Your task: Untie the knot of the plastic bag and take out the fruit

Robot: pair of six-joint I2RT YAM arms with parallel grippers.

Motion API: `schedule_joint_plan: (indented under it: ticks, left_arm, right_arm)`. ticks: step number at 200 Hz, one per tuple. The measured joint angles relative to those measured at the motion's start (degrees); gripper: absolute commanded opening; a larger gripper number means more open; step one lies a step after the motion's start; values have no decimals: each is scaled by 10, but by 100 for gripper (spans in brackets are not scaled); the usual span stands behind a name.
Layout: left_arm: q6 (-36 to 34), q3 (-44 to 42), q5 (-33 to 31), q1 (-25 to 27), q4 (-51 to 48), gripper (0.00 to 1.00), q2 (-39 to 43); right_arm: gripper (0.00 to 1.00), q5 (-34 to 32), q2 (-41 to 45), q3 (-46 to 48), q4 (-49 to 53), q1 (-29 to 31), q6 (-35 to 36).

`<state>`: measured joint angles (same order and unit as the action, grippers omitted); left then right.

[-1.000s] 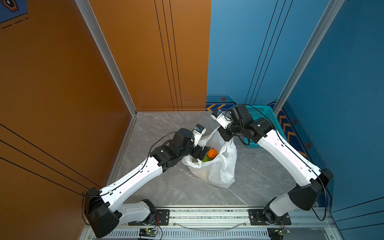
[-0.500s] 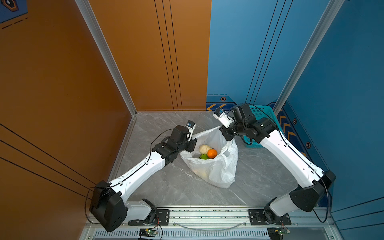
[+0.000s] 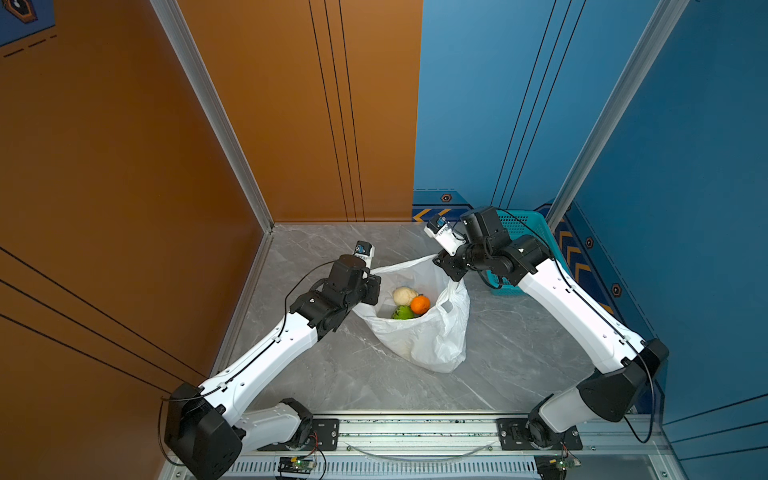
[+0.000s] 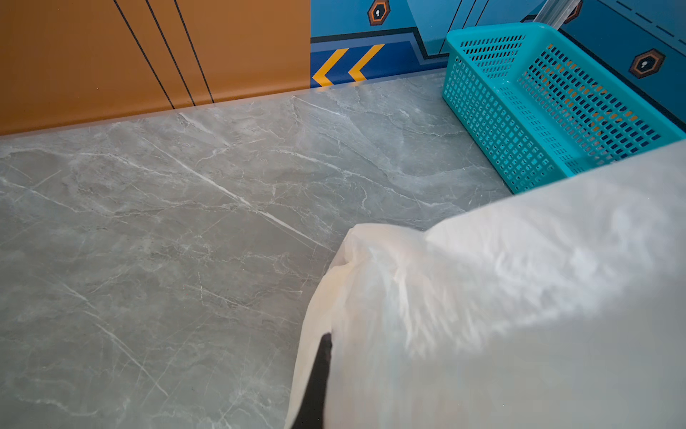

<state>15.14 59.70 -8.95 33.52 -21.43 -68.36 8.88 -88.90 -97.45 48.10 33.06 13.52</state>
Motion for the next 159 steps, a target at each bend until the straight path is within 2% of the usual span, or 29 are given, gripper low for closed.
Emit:
schedule_joint_plan:
  ticks: [17, 45, 71, 114, 159]
  left_arm:
    - [28, 28, -10, 14, -45, 0, 0]
    - [74, 70, -31, 39, -110, 0, 3]
    - [115, 76, -42, 50, -153, 0, 13]
    - [182, 76, -64, 86, -189, 0, 16]
    - [247, 72, -98, 125, -201, 0, 44]
  right_arm:
    - [79, 5, -9, -19, 22, -6, -16]
    - [91, 23, -9, -62, 64, -3, -43]
    - [93, 34, 8, -76, 84, 34, -80]
    - [92, 29, 45, -75, 99, 139, -170]
    - [85, 16, 64, 25, 61, 158, -258]
